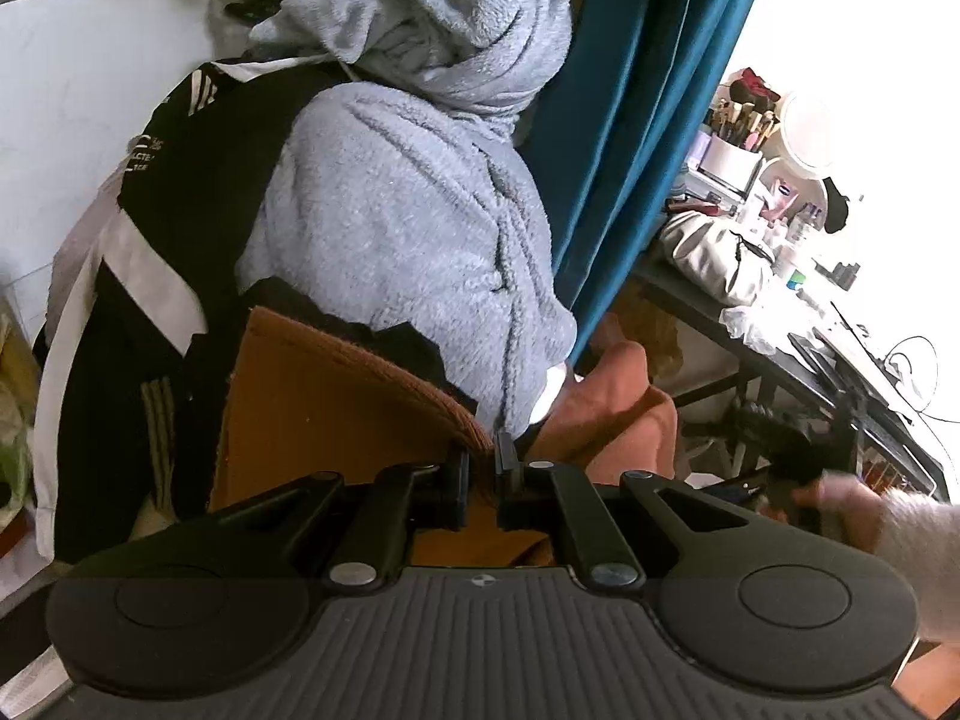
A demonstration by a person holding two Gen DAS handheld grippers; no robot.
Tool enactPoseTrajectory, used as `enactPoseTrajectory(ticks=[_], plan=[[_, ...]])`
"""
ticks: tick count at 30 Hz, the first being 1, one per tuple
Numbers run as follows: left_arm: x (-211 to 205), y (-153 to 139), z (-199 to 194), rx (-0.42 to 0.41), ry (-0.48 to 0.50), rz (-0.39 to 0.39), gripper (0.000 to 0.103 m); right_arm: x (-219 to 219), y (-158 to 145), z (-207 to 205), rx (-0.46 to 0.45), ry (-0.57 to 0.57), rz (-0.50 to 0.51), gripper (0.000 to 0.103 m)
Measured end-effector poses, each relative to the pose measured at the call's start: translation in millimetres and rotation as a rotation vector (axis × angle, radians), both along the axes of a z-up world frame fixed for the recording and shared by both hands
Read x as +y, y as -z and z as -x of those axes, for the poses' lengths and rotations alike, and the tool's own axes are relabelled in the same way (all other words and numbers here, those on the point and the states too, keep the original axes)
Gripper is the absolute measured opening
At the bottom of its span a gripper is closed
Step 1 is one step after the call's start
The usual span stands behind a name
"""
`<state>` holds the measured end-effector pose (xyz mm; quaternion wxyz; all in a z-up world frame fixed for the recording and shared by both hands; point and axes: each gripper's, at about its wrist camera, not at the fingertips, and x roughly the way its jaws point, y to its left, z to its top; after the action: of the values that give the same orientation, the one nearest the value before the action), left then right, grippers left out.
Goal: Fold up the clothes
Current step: 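Open the right gripper off the garment while the left gripper keeps holding it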
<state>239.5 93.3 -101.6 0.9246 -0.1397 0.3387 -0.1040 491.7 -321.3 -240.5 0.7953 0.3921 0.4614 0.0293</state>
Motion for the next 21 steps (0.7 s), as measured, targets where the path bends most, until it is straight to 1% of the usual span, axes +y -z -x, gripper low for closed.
enactPoseTrajectory(ticks=[5, 7, 8, 9, 10, 11, 12, 15, 17, 18, 19, 21], plan=[[5.4, -5.5, 1.3, -0.003, 0.002, -0.018, 0.008, 13.1, 13.2, -12.1, 0.022, -0.055, -0.018, 0.090], [8.2, -9.7, 1.2, -0.013, 0.001, -0.017, 0.008, 18.3, 18.4, -17.0, 0.031, -0.077, -0.025, 0.078], [9.3, -12.0, 1.1, -0.019, 0.001, -0.018, 0.008, 20.9, 21.1, -19.4, 0.035, -0.088, -0.029, 0.056], [10.8, -15.0, 0.7, -0.026, -0.002, -0.018, 0.008, 23.5, 23.7, -21.8, 0.040, -0.099, -0.033, 0.025], [13.1, -18.1, 0.4, -0.035, -0.010, -0.014, 0.008, 26.1, 26.3, -24.2, 0.044, -0.110, -0.036, 0.008], [16.3, -22.0, -0.5, -0.046, -0.021, -0.010, 0.008, 28.8, 29.0, -26.7, 0.049, -0.121, -0.040, 0.002], [19.0, -25.6, -1.2, -0.057, -0.030, -0.008, 0.008, 32.0, 28.7, -25.5, 0.046, -0.144, -0.038, 0.000], [26.9, -39.4, -5.0, -0.100, -0.049, -0.008, 0.008, 44.3, 11.6, 0.6, 0.003, -0.278, 0.000, 0.000], [31.3, -45.3, -8.4, -0.115, -0.054, -0.014, 0.008, 51.1, 2.7, 15.6, 0.002, -0.360, 0.030, 0.001], [33.3, -47.5, -10.1, -0.119, -0.057, -0.019, 0.008, 53.6, -1.5, 21.8, -0.001, -0.390, 0.049, 0.007], [34.9, -48.2, -11.3, -0.119, -0.059, -0.021, 0.008, 53.2, -5.3, 24.8, -0.008, -0.395, 0.077, 0.011], [36.5, -46.4, -10.9, -0.115, -0.059, -0.026, 0.008, 42.1, -12.9, 21.9, -0.031, -0.335, 0.113, 0.051]])
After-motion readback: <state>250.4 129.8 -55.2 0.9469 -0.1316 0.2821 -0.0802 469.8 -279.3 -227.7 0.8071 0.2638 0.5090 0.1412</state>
